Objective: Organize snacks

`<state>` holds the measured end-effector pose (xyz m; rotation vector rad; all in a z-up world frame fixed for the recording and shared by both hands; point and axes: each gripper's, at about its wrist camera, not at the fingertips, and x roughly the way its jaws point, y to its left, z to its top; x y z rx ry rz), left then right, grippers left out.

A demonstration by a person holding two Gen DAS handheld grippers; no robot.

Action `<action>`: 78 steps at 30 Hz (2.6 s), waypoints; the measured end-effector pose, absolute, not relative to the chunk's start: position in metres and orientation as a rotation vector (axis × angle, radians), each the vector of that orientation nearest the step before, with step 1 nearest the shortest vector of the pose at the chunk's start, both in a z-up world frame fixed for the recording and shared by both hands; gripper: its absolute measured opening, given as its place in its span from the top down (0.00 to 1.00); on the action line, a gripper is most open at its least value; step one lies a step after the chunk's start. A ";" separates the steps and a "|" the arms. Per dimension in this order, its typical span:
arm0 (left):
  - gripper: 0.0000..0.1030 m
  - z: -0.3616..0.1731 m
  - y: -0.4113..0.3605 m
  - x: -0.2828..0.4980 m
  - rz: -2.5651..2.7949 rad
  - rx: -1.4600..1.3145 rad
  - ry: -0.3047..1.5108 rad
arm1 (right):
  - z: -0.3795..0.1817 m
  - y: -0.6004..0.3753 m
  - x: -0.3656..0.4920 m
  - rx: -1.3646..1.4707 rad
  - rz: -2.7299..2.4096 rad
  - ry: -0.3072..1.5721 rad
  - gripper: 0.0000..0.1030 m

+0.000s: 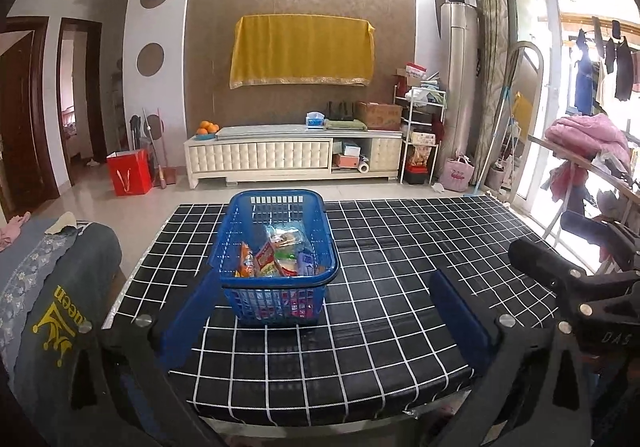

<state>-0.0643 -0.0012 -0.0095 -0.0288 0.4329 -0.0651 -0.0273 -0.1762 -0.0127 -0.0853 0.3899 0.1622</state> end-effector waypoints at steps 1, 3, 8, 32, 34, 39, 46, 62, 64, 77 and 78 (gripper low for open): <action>0.00 -0.010 -0.001 -0.065 -0.065 -0.030 0.434 | -0.013 -0.177 -0.028 -0.084 0.165 0.390 0.00; 0.00 -0.011 -0.002 -0.064 -0.062 -0.027 0.440 | -0.015 -0.177 -0.031 -0.081 0.165 0.385 0.00; 0.00 -0.012 -0.005 -0.064 -0.061 -0.023 0.436 | -0.019 -0.177 -0.030 -0.073 0.172 0.394 0.00; 0.00 -0.012 -0.007 -0.066 -0.070 -0.026 0.437 | -0.021 -0.181 -0.033 -0.061 0.167 0.413 0.00; 0.00 -0.011 -0.007 -0.066 -0.072 -0.027 0.438 | -0.021 -0.180 -0.033 -0.062 0.166 0.412 0.00; 0.00 -0.010 -0.008 -0.065 -0.080 -0.030 0.439 | -0.021 -0.179 -0.033 -0.058 0.162 0.410 0.00; 0.00 -0.012 -0.007 -0.065 -0.086 -0.039 0.443 | -0.020 -0.178 -0.034 -0.056 0.168 0.410 0.00; 0.00 -0.011 -0.005 -0.065 -0.067 -0.061 0.446 | -0.021 -0.179 -0.032 -0.053 0.192 0.418 0.00; 0.00 -0.011 -0.007 -0.066 -0.061 -0.051 0.441 | -0.022 -0.179 -0.032 -0.054 0.190 0.419 0.00; 0.00 -0.010 -0.009 -0.069 -0.065 -0.045 0.448 | -0.018 -0.181 -0.036 -0.051 0.189 0.412 0.00; 0.00 -0.010 -0.009 -0.069 -0.064 -0.045 0.447 | -0.018 -0.181 -0.035 -0.051 0.188 0.411 0.00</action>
